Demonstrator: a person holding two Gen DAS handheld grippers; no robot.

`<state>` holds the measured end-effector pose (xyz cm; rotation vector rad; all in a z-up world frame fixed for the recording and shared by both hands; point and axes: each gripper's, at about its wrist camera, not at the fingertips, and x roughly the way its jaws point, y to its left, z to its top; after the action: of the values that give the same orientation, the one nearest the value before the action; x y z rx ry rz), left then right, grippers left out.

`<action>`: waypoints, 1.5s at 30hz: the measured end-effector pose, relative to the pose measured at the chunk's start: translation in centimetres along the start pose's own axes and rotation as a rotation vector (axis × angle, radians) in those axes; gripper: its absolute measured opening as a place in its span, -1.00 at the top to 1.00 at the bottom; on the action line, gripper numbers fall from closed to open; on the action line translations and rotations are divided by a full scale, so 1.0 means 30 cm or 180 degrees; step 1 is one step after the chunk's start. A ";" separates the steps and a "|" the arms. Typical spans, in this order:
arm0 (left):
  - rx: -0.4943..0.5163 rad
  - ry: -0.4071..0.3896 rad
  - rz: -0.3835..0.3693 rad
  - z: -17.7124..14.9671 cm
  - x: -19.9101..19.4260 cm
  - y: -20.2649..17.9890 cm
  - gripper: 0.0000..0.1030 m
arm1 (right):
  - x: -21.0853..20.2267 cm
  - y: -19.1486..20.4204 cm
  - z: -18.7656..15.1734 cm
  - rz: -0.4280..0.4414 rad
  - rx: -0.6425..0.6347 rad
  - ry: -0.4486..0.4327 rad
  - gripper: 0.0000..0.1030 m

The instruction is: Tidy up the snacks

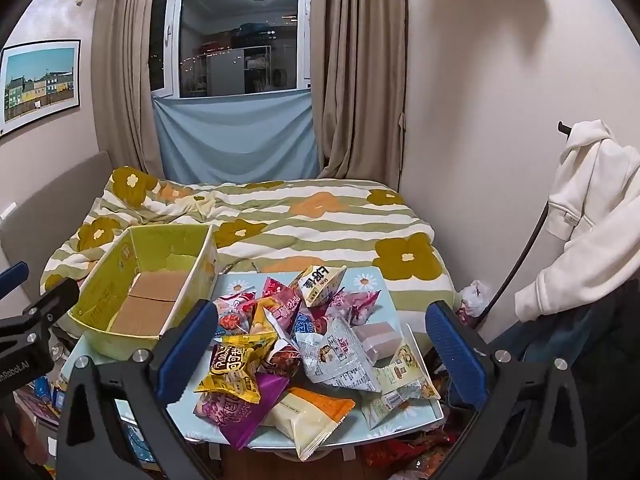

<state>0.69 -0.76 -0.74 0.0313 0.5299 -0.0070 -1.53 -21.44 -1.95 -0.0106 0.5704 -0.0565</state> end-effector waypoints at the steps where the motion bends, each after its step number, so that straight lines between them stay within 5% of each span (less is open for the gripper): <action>1: 0.0002 0.0004 0.0001 -0.001 0.001 -0.001 -1.00 | 0.001 -0.001 -0.001 0.0002 0.0003 0.0002 -1.00; 45: 0.0026 0.0015 -0.0028 0.015 0.022 -0.001 -1.00 | 0.037 -0.001 0.002 0.0041 0.0018 0.0052 -1.00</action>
<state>1.49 -0.82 -0.69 0.0368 0.5348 -0.0177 -0.57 -21.53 -2.49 -0.0009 0.5865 -0.0459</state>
